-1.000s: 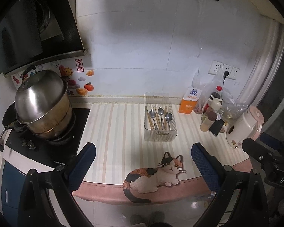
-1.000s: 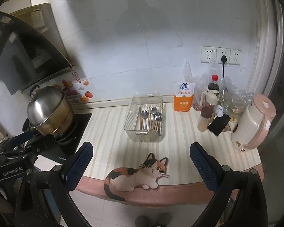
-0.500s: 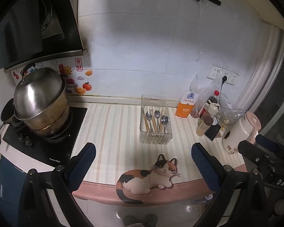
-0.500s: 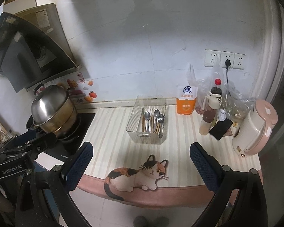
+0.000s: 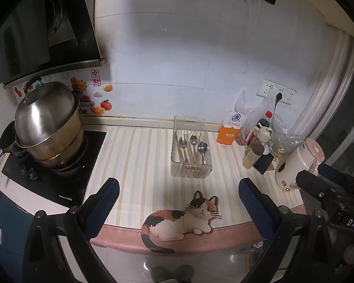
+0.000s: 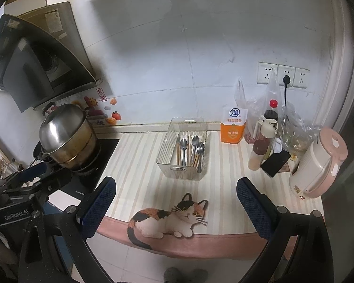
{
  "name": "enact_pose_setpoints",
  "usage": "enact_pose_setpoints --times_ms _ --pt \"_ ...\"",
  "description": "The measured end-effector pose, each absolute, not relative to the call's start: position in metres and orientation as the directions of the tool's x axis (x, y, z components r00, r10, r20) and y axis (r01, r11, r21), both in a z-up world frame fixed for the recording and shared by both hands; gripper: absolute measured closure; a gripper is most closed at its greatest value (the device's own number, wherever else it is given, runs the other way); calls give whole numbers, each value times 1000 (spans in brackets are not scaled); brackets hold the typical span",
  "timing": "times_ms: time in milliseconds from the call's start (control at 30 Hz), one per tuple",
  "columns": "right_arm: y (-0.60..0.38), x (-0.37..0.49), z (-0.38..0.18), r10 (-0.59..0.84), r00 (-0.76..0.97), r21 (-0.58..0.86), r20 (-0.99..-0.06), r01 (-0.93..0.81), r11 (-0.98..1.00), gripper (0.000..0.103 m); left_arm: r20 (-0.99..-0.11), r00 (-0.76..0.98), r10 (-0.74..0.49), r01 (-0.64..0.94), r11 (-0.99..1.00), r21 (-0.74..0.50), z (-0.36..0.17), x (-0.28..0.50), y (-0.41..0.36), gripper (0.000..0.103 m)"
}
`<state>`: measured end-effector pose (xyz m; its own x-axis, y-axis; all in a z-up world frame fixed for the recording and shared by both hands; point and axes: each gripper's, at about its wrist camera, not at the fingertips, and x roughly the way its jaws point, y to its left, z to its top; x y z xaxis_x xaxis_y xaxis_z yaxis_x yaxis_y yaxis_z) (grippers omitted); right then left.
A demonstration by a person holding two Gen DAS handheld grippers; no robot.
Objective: Organize utensils
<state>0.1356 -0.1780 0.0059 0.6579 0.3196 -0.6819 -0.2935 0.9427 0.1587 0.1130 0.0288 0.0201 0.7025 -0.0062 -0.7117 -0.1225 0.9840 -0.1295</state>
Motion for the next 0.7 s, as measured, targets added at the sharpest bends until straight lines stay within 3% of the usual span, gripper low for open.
enact_pose_setpoints --times_ms 700 --pt "-180 141 3 322 658 168 -681 -287 943 0 -704 709 -35 -99 984 -148 24 114 23 0"
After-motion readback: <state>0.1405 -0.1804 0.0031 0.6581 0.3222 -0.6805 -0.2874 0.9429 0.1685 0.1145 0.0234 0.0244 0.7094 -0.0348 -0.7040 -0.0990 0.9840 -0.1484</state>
